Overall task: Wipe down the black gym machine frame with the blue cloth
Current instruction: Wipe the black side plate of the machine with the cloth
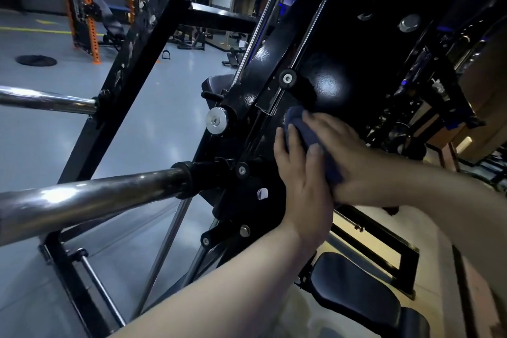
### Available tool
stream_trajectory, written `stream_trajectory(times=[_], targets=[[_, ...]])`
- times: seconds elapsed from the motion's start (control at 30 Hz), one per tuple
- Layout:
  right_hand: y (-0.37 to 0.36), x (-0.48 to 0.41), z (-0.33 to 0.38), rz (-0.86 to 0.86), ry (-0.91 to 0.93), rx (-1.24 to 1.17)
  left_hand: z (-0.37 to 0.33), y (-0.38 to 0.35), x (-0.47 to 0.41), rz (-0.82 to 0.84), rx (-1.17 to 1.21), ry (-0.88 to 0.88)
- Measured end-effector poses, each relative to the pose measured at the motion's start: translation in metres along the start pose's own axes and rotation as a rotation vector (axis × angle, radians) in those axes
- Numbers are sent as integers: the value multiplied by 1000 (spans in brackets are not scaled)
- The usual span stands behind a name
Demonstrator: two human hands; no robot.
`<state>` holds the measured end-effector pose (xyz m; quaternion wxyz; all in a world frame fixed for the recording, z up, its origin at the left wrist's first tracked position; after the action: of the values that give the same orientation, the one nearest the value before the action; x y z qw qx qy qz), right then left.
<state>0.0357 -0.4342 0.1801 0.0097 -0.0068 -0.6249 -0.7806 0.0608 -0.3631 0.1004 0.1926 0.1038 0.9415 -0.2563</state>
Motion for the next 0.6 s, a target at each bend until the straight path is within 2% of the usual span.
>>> stream_trajectory(times=[0.07, 0.1, 0.17, 0.3, 0.47, 0.6], targets=[[20, 6, -5, 56, 10, -270, 3, -4, -7, -23, -232, -67], [26, 7, -8, 15, 35, -288, 6, -5, -7, -18, -348, -123], [28, 10, -12, -93, 73, -187, 13, -6, -3, -14, -449, -193], [14, 7, -15, -304, 170, 28, 28, 10, 21, -59, -466, -280], [-2, -6, -25, -371, 245, 462, 63, 54, 61, -196, -564, -208], [-1, -10, -23, -475, 244, 603, 58, 60, 63, -225, -731, -230]])
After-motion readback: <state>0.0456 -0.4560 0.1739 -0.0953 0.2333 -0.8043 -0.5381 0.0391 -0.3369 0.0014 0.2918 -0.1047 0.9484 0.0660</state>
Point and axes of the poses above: each hand's wrist, its own x-axis away from the middle knuckle, its own y-axis out of the back of the hand, z = x × y, the point moved 5 cm from there along -x, towards the middle knuckle, and after that the axes turned 7 degrees about -y, right-handed, at the moved point
